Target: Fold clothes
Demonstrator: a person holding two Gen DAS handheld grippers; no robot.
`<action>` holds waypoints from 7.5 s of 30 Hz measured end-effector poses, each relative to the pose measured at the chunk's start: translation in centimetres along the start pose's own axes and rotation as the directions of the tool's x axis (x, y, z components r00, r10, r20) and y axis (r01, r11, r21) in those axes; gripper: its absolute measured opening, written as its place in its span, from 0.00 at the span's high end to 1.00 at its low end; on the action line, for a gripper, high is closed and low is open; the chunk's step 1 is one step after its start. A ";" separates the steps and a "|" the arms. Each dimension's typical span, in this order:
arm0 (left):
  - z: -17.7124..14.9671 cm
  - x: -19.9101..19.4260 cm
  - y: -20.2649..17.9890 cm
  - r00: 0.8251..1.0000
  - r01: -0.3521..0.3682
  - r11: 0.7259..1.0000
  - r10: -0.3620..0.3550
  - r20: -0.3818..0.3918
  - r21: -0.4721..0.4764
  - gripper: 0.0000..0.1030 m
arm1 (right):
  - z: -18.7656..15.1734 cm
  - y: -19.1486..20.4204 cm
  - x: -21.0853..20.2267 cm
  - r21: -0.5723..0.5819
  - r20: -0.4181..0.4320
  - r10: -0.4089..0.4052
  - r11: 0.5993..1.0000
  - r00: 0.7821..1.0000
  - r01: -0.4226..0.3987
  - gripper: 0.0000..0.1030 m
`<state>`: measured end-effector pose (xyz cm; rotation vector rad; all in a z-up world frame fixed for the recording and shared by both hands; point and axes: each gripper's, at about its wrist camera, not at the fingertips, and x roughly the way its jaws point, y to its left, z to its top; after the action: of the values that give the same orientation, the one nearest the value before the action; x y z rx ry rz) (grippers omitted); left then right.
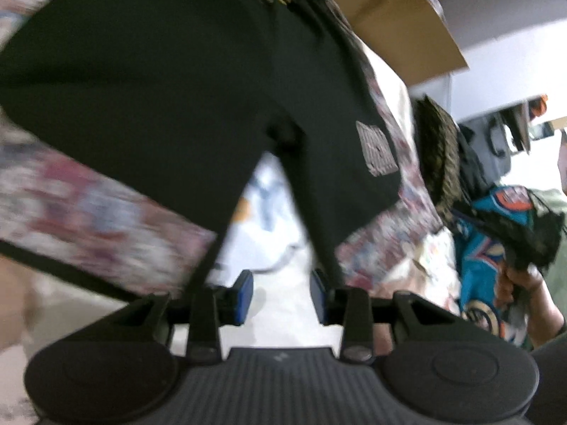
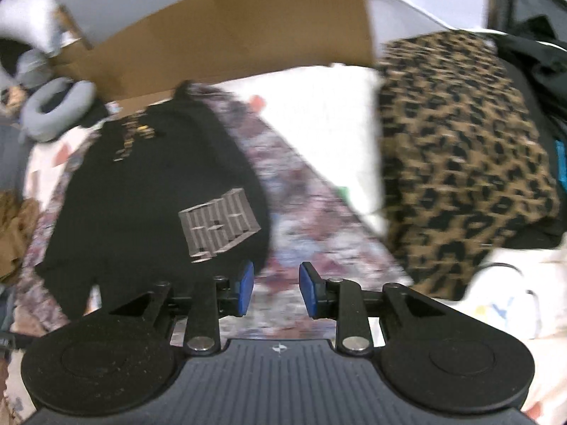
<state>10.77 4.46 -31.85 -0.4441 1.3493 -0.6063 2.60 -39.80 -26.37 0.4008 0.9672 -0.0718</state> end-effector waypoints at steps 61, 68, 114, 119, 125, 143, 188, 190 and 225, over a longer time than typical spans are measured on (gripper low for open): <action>1.3 -13.0 14.7 0.717 -0.659 0.752 0.627 0.303 0.004 0.93 | -9.2 20.8 18.2 0.127 -0.474 0.578 0.791 0.664 -0.599 0.66; 1.8 -14.4 14.7 0.742 -0.621 0.783 0.594 0.310 -0.013 0.94 | -10.1 21.6 19.8 0.199 -0.468 0.623 0.765 0.627 -0.612 0.66; 2.5 -13.8 21.8 0.874 -0.433 0.875 0.466 0.135 -0.217 0.94 | -10.8 23.2 19.8 0.063 -0.624 0.504 0.794 0.597 -0.604 1.00; 2.4 -14.0 21.7 0.869 -0.434 0.865 0.476 0.136 -0.252 0.86 | -10.0 22.6 18.5 0.048 -0.632 0.489 0.799 0.601 -0.600 0.95; 1.6 -15.2 19.3 0.835 -0.483 0.840 0.527 0.160 -0.248 0.81 | -7.9 22.2 16.3 -0.029 -0.595 0.460 0.808 0.660 -0.589 0.68; 1.2 -23.3 8.1 0.820 -0.444 0.863 0.500 0.281 -0.239 0.74 | 2.7 23.1 6.2 -0.236 -0.427 0.417 0.806 0.802 -0.544 0.61; 13.7 -12.9 2.5 0.838 -0.424 0.901 0.428 0.338 -0.089 0.69 | 13.3 11.5 9.4 -0.323 -0.105 0.065 0.942 0.992 -0.095 0.56; 14.1 -11.7 3.6 0.837 -0.429 0.897 0.438 0.329 -0.104 0.69 | 13.1 10.1 11.0 -0.299 -0.103 0.045 0.951 0.994 -0.074 0.56; 24.3 -2.6 7.9 0.801 -0.456 0.890 0.410 0.435 0.001 0.85 | 12.3 4.4 17.8 -0.409 0.013 -0.040 0.912 0.999 0.042 0.56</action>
<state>35.54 11.06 -30.48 -0.1501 0.9438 -0.1757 23.49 -38.10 -33.30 -0.0076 0.9577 0.0922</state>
